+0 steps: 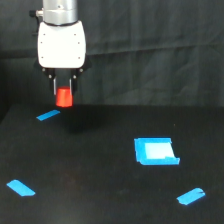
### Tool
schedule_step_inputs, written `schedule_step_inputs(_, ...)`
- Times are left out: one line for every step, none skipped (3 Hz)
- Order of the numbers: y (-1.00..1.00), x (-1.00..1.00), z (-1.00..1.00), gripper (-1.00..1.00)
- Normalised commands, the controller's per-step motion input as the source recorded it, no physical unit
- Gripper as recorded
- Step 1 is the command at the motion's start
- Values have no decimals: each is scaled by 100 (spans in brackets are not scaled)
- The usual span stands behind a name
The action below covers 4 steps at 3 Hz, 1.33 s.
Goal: Pick up the red object from the table
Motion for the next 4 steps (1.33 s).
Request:
schedule_step_inputs(-2, 3, 12, -99)
schedule_step_inputs(-2, 3, 11, -99)
schedule_step_inputs(-2, 3, 9, -99)
schedule_step_inputs(-2, 3, 10, -99)
